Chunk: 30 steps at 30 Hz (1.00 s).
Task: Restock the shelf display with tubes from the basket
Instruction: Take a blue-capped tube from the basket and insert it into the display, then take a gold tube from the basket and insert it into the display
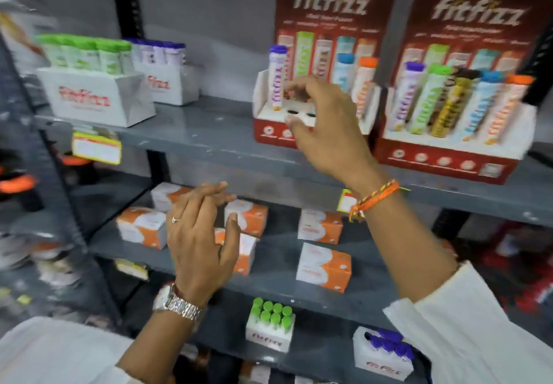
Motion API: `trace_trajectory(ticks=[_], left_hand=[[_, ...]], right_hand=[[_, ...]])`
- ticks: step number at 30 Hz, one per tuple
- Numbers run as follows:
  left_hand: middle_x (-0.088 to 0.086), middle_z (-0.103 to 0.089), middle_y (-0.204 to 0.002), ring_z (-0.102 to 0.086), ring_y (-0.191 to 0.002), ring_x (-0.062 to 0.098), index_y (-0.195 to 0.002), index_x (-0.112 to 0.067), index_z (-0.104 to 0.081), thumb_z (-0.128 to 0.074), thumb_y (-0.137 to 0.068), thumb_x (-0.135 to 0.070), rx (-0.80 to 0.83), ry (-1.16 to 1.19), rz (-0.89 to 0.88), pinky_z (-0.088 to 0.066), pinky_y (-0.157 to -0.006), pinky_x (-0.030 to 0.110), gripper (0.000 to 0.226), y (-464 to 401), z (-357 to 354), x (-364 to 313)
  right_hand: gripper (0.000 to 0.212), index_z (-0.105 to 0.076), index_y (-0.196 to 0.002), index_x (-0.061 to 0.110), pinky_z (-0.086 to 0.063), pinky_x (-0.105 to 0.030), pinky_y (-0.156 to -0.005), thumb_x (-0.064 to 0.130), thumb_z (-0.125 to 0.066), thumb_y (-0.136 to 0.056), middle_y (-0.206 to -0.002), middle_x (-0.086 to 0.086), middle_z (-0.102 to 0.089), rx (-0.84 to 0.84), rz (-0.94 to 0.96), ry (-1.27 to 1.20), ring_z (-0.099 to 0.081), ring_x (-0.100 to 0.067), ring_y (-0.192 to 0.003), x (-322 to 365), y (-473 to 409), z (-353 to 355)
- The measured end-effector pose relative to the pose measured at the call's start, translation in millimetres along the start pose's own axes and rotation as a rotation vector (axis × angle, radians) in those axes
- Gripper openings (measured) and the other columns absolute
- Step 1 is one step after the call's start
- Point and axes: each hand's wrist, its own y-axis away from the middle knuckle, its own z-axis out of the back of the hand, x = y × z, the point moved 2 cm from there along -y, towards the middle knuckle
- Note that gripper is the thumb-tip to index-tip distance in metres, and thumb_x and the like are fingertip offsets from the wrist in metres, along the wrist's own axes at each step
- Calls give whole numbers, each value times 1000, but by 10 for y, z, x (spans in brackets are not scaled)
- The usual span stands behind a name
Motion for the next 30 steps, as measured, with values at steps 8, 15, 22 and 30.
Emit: trace_trajectory(ticks=[8, 15, 22, 30], left_hand=[[-1, -65, -136, -59, -128, 28, -120, -17, -70, -60, -87, -21, 223, -326, 327, -43, -105, 45, 35, 1515, 961, 761], [-2, -60, -142, -56, -131, 25, -131, -18, -65, -52, -95, -30, 375, -506, 690, -40, -109, 42, 39, 2992, 1637, 875], [5, -66, -124, -61, -112, 28, -124, -10, -66, -51, -98, -31, 414, -596, 823, -39, -101, 33, 37, 3880, 1902, 788], [11, -68, -95, -56, -94, 30, -99, -4, -72, -49, -97, -35, 436, -604, 613, -44, -87, 39, 39, 3999, 1967, 888]], right_hand=[[40, -59, -120, 25, -35, -41, -85, 21, -65, -81, -119, 5, -65, 410, 244, -170, -53, -25, -114, 985, 738, -1776], [41, -57, -125, 25, -33, -45, -98, 24, -66, -85, -122, 3, -64, 898, 361, -262, -51, -28, -119, 1664, 1707, -3098], [43, -50, -130, 15, -47, -50, -97, 30, -67, -92, -127, -12, -60, 1406, 393, -419, -56, -34, -116, 2293, 2791, -4122], [54, -45, -138, 6, -46, -38, -94, 33, -64, -96, -131, -29, -55, 1572, 290, -416, -55, -41, -120, 2732, 3444, -4709]])
